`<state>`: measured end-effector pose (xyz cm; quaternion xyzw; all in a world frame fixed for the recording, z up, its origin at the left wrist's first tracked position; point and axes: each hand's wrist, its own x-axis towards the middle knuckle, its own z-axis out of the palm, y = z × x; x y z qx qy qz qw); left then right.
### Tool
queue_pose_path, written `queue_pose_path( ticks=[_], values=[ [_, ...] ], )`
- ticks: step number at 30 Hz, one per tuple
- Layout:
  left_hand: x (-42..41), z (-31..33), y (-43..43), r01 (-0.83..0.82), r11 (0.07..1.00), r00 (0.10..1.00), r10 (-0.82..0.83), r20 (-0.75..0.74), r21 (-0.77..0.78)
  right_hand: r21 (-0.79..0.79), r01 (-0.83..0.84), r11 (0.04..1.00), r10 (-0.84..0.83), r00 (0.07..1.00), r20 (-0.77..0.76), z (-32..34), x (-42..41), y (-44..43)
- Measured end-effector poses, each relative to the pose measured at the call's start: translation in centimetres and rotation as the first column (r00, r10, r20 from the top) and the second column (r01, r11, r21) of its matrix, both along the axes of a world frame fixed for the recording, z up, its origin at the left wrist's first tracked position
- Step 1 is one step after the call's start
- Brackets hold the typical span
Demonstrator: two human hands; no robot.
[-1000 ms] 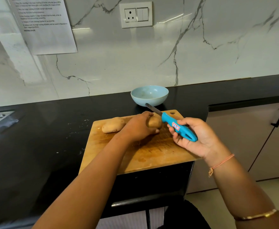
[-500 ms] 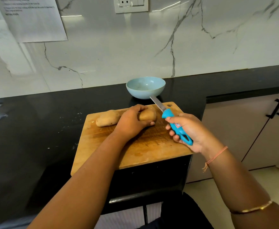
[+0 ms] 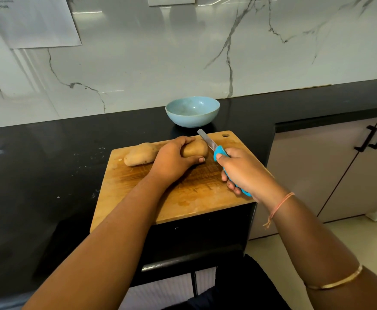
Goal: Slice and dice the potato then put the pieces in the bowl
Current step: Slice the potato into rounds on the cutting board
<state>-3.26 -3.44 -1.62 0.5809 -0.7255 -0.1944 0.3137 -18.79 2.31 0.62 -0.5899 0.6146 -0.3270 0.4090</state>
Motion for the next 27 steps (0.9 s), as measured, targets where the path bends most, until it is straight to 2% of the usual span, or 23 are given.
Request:
queue_pose_path(
  ticks=[12, 18, 22, 27],
  values=[
    [-0.1, 0.4, 0.3, 0.000, 1.000, 0.997, 0.001, -0.072, 0.022, 0.027, 0.028, 0.999, -0.027, 0.998, -0.058, -0.1, 0.4, 0.0],
    [-0.1, 0.5, 0.3, 0.013, 0.999, 0.995, -0.010, -0.097, 0.029, -0.029, 0.009, 1.000, -0.017, 0.958, -0.285, 1.0, 0.7, 0.1],
    [0.0, 0.5, 0.3, 0.017, 0.999, 0.995, -0.014, -0.101, 0.028, -0.009, -0.008, 1.000, 0.004, 0.920, -0.392, 2.0, 1.3, -0.4],
    [-0.2, 0.6, 0.4, 0.003, 0.999, 0.997, 0.000, -0.083, 0.040, 0.061, 0.035, 0.998, -0.014, 0.948, -0.319, 2.0, 1.6, -1.5]
  ],
)
